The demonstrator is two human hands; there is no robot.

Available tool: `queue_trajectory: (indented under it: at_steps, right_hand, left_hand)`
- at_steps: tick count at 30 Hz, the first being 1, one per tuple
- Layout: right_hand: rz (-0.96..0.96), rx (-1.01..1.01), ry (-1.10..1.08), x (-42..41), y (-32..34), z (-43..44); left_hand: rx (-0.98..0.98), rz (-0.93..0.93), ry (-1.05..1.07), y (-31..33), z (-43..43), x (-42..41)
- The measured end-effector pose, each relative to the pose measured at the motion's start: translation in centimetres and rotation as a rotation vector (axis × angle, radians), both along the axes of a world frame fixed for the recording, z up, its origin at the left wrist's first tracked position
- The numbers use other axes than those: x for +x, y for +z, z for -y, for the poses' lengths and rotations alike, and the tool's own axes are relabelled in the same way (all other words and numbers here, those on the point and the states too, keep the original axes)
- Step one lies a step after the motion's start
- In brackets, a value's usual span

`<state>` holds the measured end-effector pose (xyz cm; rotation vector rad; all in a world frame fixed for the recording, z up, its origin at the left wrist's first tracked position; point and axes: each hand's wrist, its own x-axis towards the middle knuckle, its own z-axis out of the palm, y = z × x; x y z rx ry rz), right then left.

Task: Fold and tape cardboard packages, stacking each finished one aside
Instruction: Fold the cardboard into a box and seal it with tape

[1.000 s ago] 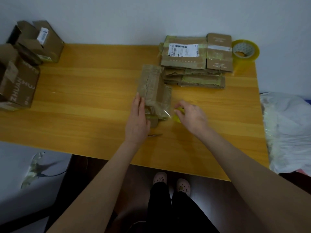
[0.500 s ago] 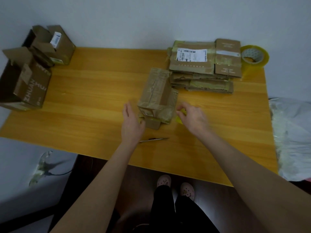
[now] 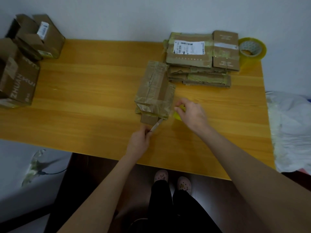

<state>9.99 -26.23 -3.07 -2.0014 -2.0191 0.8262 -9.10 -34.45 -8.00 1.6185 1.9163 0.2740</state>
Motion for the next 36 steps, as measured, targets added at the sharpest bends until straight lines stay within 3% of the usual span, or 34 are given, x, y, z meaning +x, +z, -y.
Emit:
queue_trajectory:
  at_steps: [5,12,21,36]
  right_hand:
    - [-0.004,-0.028,-0.017,-0.2,0.7,0.1]
    - [-0.016,-0.049,-0.050,-0.5,1.7,0.6]
    - [0.070,-0.022,-0.094,-1.4,2.2,0.7]
    - [0.114,0.000,-0.020,-2.0,2.9,0.6]
  left_hand:
    - [0.185,0.206,0.086,4.5,1.8,0.9]
    - [0.333,0.058,0.057,7.3,1.5,1.8]
    - [0.165,-0.313,-0.041,8.2,-0.3,4.3]
    - [0.153,-0.329,-0.013,7.1,-1.6,5.0]
